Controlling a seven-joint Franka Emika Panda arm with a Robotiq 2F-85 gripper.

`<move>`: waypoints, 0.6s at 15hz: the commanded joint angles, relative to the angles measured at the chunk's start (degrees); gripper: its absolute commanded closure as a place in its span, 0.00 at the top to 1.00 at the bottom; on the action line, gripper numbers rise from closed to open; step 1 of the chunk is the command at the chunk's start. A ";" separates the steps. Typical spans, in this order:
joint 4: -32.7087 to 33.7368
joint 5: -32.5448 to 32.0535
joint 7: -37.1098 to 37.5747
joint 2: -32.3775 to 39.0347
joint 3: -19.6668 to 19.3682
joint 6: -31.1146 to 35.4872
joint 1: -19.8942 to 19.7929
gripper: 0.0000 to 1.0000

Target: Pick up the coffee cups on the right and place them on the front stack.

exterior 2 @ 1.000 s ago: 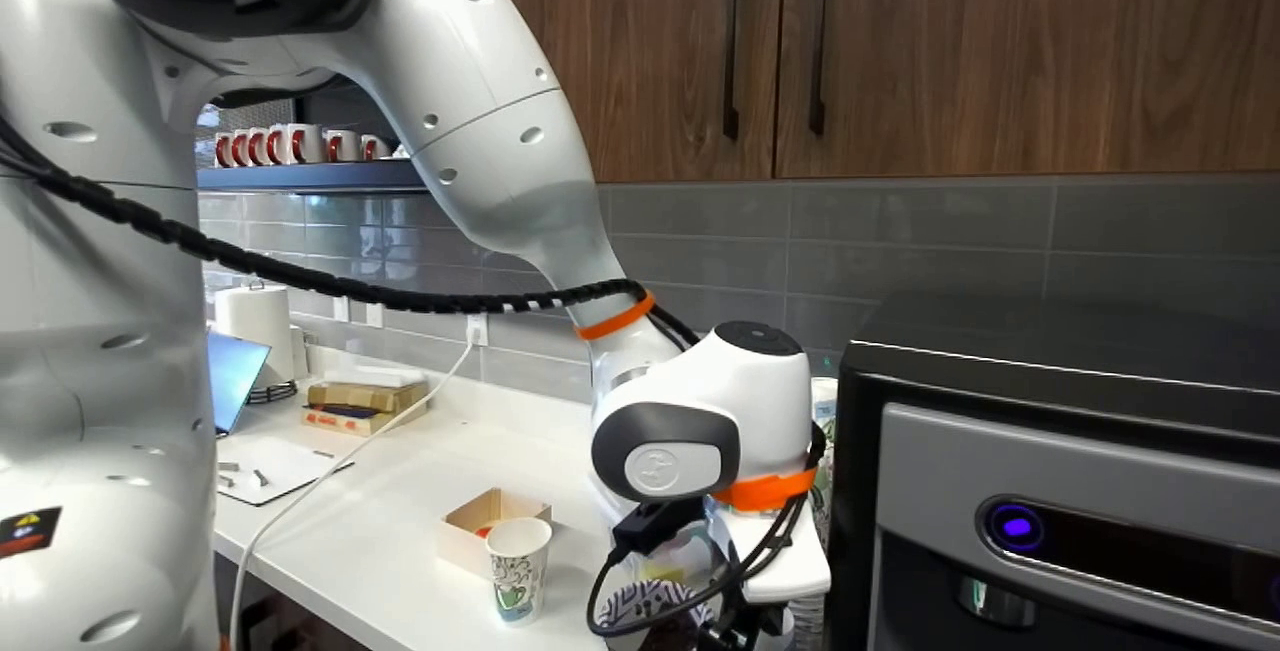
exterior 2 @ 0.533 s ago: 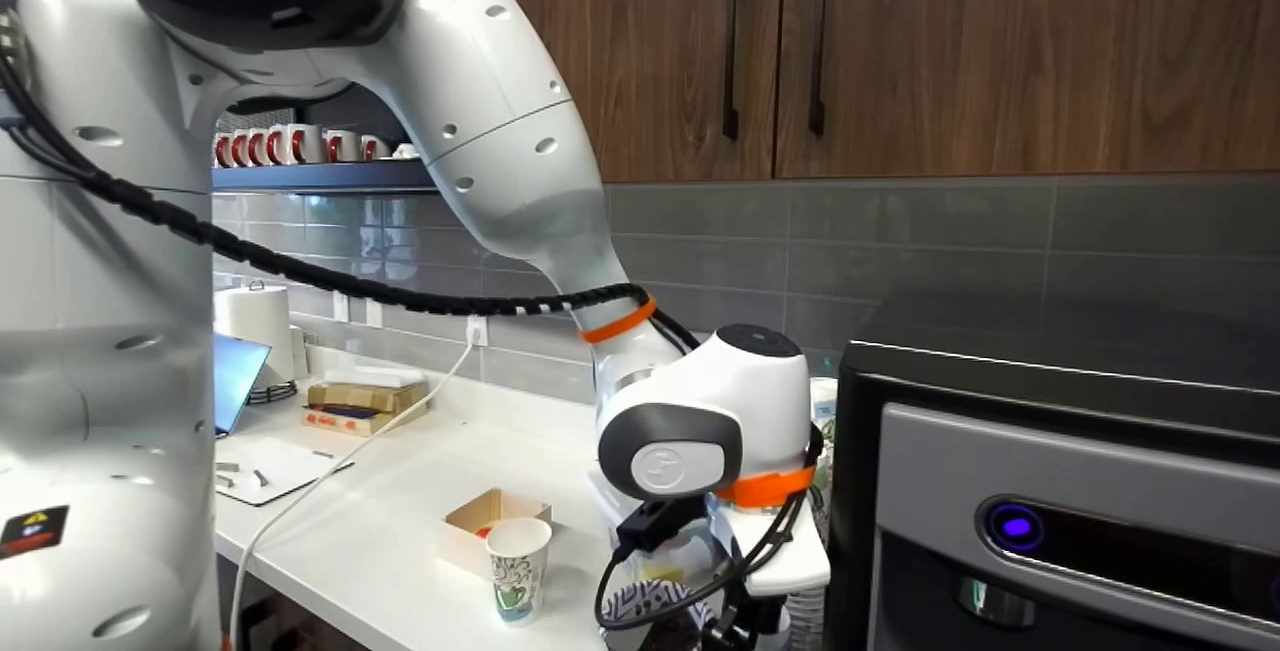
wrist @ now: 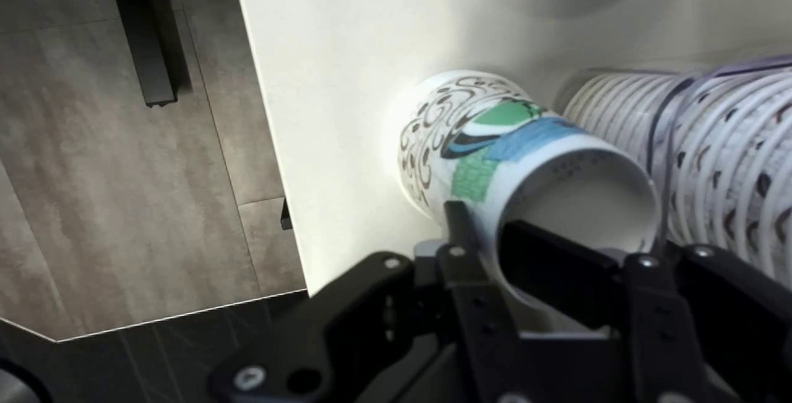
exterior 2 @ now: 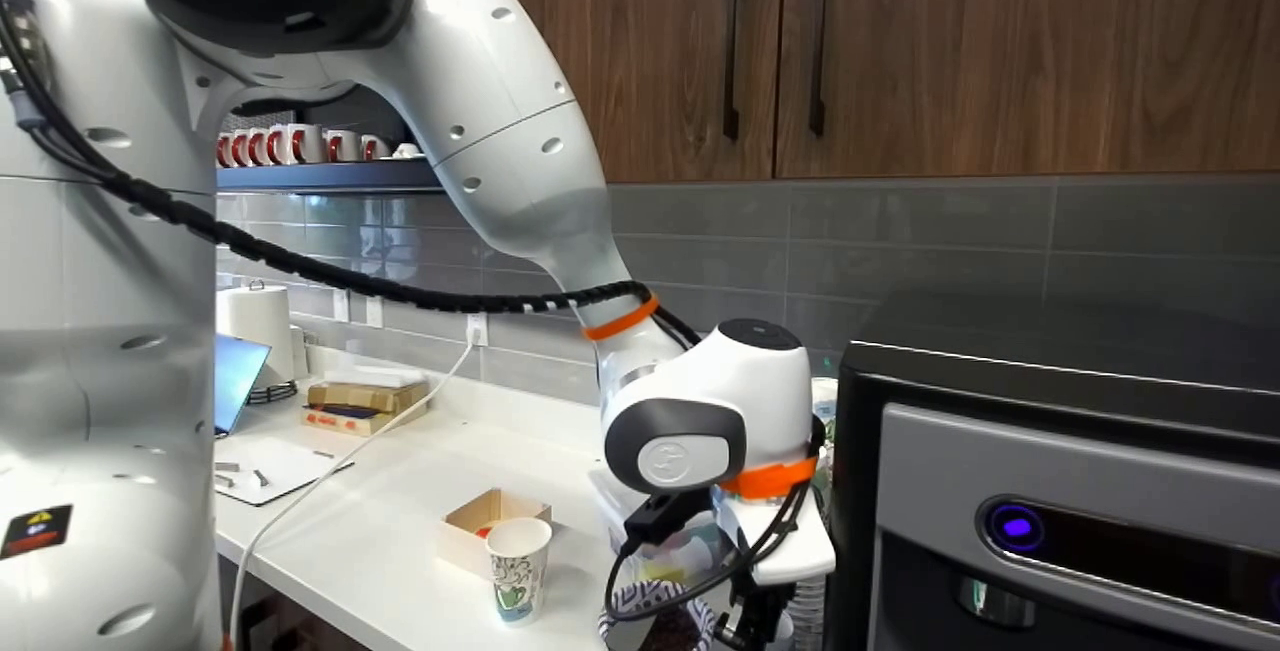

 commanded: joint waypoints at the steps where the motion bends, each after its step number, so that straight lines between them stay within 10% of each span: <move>1: 0.39 1.67 -0.27 1.34 -0.77 1.08 0.87 0.00; 9: -2.17 -7.00 8.28 -6.60 -0.54 -3.08 1.19 0.01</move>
